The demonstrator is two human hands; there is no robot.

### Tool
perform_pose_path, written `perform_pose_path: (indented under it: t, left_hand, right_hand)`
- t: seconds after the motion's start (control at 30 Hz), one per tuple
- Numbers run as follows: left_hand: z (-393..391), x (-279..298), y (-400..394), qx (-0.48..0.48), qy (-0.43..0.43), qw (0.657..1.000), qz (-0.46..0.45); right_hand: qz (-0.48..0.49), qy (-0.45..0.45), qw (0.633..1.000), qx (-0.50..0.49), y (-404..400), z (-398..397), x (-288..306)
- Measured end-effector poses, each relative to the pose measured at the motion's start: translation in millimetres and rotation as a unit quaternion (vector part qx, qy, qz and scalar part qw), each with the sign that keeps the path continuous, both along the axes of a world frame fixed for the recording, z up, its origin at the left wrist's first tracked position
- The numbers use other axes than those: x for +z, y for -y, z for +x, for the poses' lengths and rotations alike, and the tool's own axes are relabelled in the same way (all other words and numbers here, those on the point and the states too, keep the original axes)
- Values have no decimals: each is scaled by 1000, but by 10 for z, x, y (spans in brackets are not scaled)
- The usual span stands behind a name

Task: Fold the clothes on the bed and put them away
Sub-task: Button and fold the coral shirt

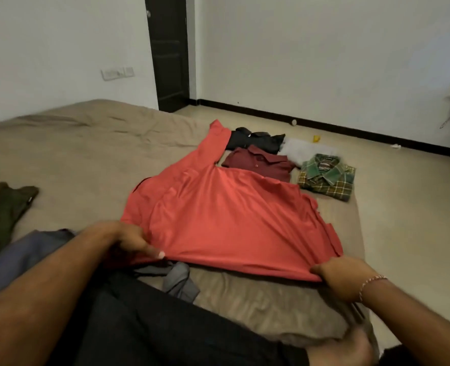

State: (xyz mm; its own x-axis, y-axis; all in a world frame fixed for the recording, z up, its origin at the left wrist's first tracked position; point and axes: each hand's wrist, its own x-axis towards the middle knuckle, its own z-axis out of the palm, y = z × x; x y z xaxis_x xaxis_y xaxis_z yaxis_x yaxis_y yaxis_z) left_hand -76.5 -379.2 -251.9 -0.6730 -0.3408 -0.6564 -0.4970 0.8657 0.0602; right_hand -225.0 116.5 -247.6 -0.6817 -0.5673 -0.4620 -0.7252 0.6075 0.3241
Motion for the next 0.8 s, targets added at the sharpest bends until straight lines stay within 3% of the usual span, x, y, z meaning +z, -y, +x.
perform_pose_path:
  t: [0.07,0.13,0.2,0.27,0.4,0.57,0.7,0.8]
  left_hand:
    - [-85,101,-56,19,-40,999,-16]
    - [-241,141,-139,-29,-165,982,-85]
    - [-396,87,-232,-65,-279,951,-115]
    - [-554,-25,-376,-86,-328,936,-90]
    - [-847,-434,-622,-137,-324,931,-100]
    - [-1174,-802,-583,-78,-308,946,-63]
    - [-1160,-1060,-262,-13,-304,947,-99]
    - [-1187,-1155,70,40,-303,944,-120]
  right_hand:
    - [-50,9,999,2,149,18,115]
    - [-176,-8,984,0,375,11,170]
    - [-329,-13,944,0,774,6,113]
    - [-418,10,908,-16,1205,20,-14]
    - [-421,16,905,-54,2008,37,-440]
    - [-355,-6,931,-83,2709,-84,-874]
    - [-306,-25,942,-138,2436,-485,-1154]
    - [-318,-80,926,-184,2016,-819,-1297]
